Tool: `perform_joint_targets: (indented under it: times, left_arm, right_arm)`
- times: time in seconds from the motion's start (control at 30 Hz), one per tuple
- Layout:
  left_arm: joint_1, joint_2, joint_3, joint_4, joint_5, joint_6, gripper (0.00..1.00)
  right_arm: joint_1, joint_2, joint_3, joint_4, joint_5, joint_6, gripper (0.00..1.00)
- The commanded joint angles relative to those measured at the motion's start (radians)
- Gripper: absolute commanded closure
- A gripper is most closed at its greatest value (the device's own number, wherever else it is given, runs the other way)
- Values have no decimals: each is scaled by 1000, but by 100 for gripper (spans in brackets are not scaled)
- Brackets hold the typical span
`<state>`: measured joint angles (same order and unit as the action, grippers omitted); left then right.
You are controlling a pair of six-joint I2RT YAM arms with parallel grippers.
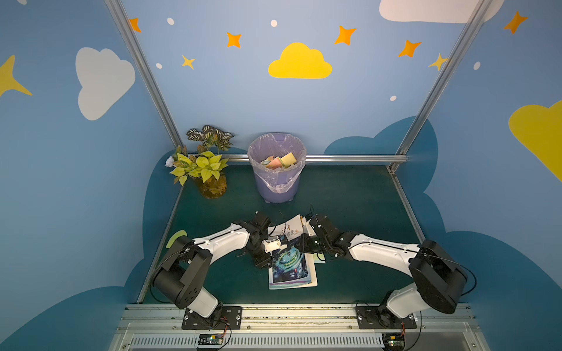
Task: Peel off the used sticky note
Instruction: Open the book at the center of the board.
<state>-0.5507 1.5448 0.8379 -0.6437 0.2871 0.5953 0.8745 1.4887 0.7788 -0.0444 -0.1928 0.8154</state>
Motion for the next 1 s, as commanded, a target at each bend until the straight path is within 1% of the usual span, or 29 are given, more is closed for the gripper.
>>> perform_joint_targets:
  times: [0.0,0.07,0.13,0.23,0.33,0.43,0.6,0.77,0.97]
  left_arm:
    - [3,-60,39,-15,64,-14,50]
    - [19,-97,42,-16,80,-16,50]
    - [55,-140,48,-38,132,-18,50]
    - [148,-215,47,-61,215,-29,49]
    - [245,-281,21,-60,249,-20,49]
    - [351,-314,4,-65,277,-3,48]
    - [484,-293,32,-109,329,33,48]
    - [597,-255,67,-126,371,68,48]
    - [709,-162,107,-128,396,120,48]
  right_arm:
    - [7,-64,-23,-95,96,38,100]
    - [15,-88,-22,-122,123,55,100]
    - [29,-107,-5,-167,164,60,100]
    - [50,-113,46,-226,214,59,100]
    - [83,-82,125,-284,265,60,100]
    - [135,-21,217,-334,322,83,100]
    - [218,124,402,-434,445,121,100]
    - [292,292,619,-543,548,132,100]
    - [335,509,890,-689,597,159,97]
